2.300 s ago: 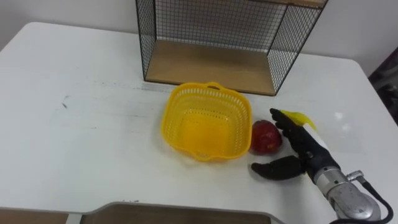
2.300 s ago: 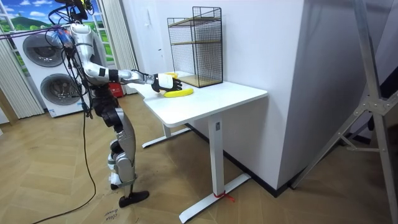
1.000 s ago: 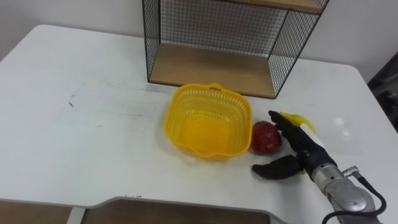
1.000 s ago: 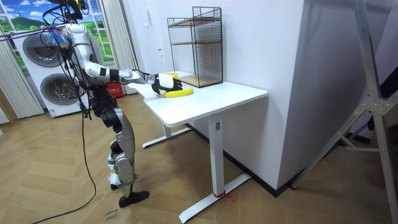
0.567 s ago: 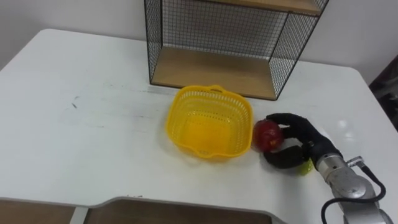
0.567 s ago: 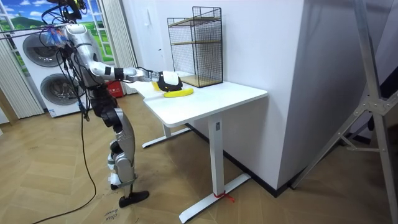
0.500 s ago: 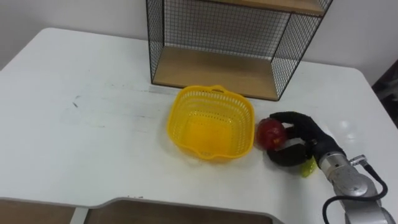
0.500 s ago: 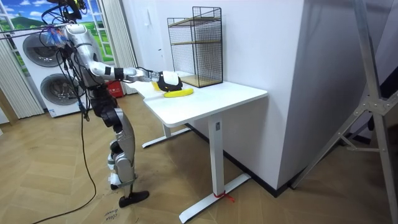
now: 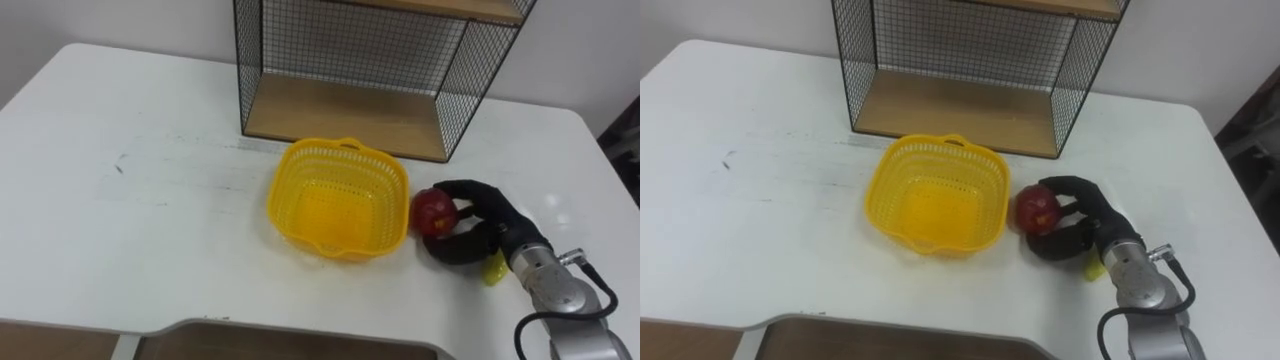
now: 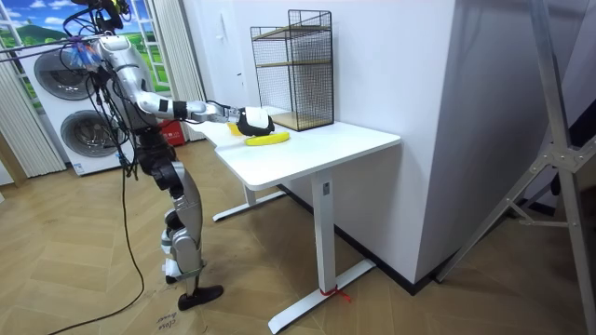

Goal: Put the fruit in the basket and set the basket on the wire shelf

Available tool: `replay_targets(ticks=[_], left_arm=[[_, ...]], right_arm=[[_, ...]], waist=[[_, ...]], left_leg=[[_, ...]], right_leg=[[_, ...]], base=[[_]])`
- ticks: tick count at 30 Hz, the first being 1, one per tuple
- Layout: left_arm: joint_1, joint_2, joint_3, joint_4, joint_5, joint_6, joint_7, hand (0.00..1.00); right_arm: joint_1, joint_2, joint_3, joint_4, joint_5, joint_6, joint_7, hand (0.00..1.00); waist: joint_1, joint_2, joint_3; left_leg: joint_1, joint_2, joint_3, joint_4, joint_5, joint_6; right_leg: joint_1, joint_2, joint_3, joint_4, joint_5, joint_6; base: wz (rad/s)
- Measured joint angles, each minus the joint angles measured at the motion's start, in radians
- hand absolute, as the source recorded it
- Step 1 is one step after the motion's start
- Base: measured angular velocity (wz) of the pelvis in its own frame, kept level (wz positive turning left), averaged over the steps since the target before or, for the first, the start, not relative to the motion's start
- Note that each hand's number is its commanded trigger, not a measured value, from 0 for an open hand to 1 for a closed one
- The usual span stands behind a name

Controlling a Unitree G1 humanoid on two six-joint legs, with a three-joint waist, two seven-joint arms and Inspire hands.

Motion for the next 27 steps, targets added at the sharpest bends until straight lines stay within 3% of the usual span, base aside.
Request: replay_targets(ticks=[7,21,27], left_arm=[[0.010,0.001,0.008,-0.001,0.001,0.000,-0.001,0.00],[0.033,0.001,0.022,-0.008,-0.002,-0.010,0.009,0.00],[0.045,0.001,0.021,-0.015,-0.002,-0.012,0.013,0.00]], right_arm=[[0.009,0.004,-0.002,-0.006,0.004,-0.002,0.004,1.00],[0.058,0.006,-0.031,-0.015,0.073,-0.016,-0.016,1.00],[0.064,0.006,-0.033,-0.017,0.110,-0.015,-0.040,1.00]], waist=[[-0.003,-0.009,-0.0062],[-0.006,-0.007,-0.0058],[-0.024,-0.008,-0.0055]], left_leg=[[0.000,0.000,-0.003,0.002,0.000,0.000],[-0.003,-0.001,-0.006,0.003,0.000,0.000],[-0.008,-0.002,-0.003,0.003,-0.001,0.001]], right_leg=[[-0.001,0.000,0.002,-0.003,0.000,0.000],[-0.002,0.001,0.003,0.001,0.000,0.000],[-0.004,0.000,0.001,0.001,0.000,0.000]], base=[[0.00],[0.00],[0.02]])
